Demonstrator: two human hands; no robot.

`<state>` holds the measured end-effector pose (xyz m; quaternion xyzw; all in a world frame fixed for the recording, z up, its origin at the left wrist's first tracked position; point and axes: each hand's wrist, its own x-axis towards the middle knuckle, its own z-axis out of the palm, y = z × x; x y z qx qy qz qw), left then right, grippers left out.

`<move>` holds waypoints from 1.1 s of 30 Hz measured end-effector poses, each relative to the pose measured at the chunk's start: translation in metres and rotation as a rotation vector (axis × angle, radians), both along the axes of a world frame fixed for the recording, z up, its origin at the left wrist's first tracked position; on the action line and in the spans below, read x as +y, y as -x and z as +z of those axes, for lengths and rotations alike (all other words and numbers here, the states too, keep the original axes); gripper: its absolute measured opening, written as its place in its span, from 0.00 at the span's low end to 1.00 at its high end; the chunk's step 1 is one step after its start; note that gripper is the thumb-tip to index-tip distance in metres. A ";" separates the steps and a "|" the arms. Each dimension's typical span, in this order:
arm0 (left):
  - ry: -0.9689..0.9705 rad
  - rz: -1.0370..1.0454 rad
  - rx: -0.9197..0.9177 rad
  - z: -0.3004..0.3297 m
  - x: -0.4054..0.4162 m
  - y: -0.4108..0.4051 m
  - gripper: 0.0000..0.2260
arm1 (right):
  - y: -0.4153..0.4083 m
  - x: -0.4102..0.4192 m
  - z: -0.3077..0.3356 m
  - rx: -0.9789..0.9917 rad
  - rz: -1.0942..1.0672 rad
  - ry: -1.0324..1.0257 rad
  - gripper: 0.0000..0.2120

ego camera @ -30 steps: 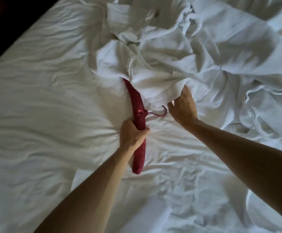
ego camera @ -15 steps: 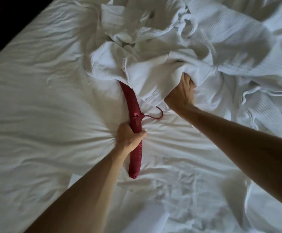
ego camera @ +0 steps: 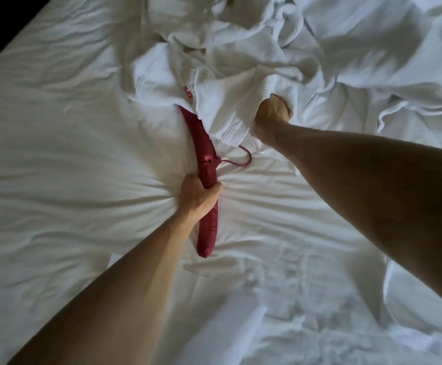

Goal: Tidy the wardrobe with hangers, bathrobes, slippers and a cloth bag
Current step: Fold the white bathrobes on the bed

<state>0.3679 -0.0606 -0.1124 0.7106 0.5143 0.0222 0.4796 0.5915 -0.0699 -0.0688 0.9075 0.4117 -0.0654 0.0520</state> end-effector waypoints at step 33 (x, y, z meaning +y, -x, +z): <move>-0.174 -0.101 0.238 0.015 -0.079 0.085 0.22 | 0.202 -0.249 -0.029 0.356 -0.376 -0.543 0.30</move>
